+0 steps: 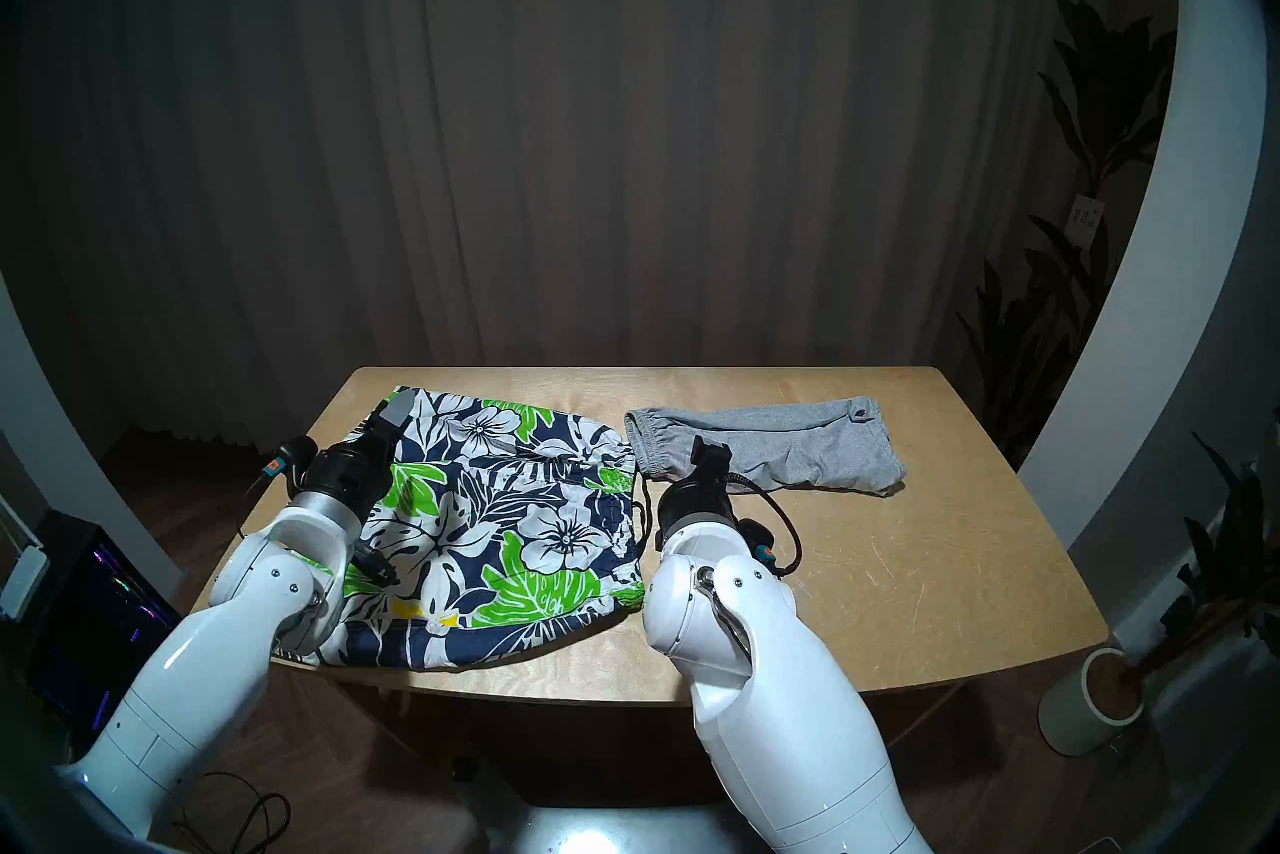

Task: Fold pants twice and stack them

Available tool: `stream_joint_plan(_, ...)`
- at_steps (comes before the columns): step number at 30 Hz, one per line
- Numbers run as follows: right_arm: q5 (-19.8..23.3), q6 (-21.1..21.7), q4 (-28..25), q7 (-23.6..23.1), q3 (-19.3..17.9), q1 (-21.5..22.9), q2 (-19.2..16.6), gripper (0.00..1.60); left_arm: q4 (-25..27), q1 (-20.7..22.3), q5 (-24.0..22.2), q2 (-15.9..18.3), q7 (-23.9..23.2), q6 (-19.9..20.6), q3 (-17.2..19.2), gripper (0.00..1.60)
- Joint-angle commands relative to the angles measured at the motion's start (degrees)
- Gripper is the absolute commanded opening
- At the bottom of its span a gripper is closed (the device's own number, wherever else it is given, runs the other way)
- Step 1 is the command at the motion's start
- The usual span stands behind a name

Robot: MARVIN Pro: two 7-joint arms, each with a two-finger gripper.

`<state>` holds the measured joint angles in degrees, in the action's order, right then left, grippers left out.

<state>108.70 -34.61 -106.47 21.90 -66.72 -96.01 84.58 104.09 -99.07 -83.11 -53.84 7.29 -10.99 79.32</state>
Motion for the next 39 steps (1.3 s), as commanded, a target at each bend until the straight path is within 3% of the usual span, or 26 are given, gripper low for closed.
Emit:
stream_joint_plan(1, -0.14, -0.75, -0.78, -0.99, 0.09, 0.79, 1.26, 1.60, 0.19, 1.89, 0.02, -0.04, -0.68, -0.33, 0.74, 1.60)
stream_joint_plan(2, -0.10, -0.80, -0.77, -1.02, 0.12, 0.81, 1.24, 1.60, 0.05, 1.98, 0.06, 0.15, -0.96, -0.08, 0.68, 1.60)
stream_joint_plan(3, -2.52, 4.07, -0.10, -2.53, 2.38, 1.62, -3.71, 1.60, -0.01, 2.07, 0.00, 0.20, -1.03, 0.17, 0.64, 1.60)
stream_joint_plan(5, -5.52, 5.63, 0.70, -2.79, 3.53, 2.77, -5.85, 1.60, -0.04, 2.11, 0.07, 0.16, -0.94, 0.22, 0.53, 1.60)
stream_joint_plan(7, -6.08, 5.85, 1.21, -2.94, 3.50, 3.27, -5.89, 1.60, -0.07, 2.12, 0.08, 0.14, -0.97, 0.26, 0.46, 1.60)
stream_joint_plan(10, -8.73, 10.11, 5.07, -3.10, 3.34, 5.97, -7.96, 1.60, 0.12, 1.92, 0.26, 0.18, -1.00, 0.33, 0.21, 1.60)
stream_joint_plan(13, -7.99, 12.36, 6.39, -3.03, 3.23, 7.22, -9.29, 1.60, 0.37, 1.69, 0.29, 0.31, -0.99, 0.28, 0.27, 1.60)
stream_joint_plan(20, -6.29, 17.00, 10.07, -4.95, 2.51, 9.17, -8.61, 1.60, 1.04, 0.94, 0.43, 0.75, -0.44, -0.10, 0.66, 1.60)
stream_joint_plan(25, -5.57, 18.11, 9.58, -4.04, 2.92, 8.78, -7.84, 1.60, 1.21, 0.98, 0.49, 0.78, -0.13, -0.23, 0.64, 1.60)
stream_joint_plan(33, -5.70, 15.63, 9.54, -5.82, 3.37, 5.92, -6.82, 1.60, 1.62, 0.92, 0.27, 0.81, 0.78, -0.18, 0.67, 1.60)
stream_joint_plan(39, -5.81, 14.28, 11.00, -6.26, 3.19, 6.47, -6.34, 1.60, 1.30, 1.31, 0.32, 0.69, 0.64, -0.11, 0.35, 1.60)
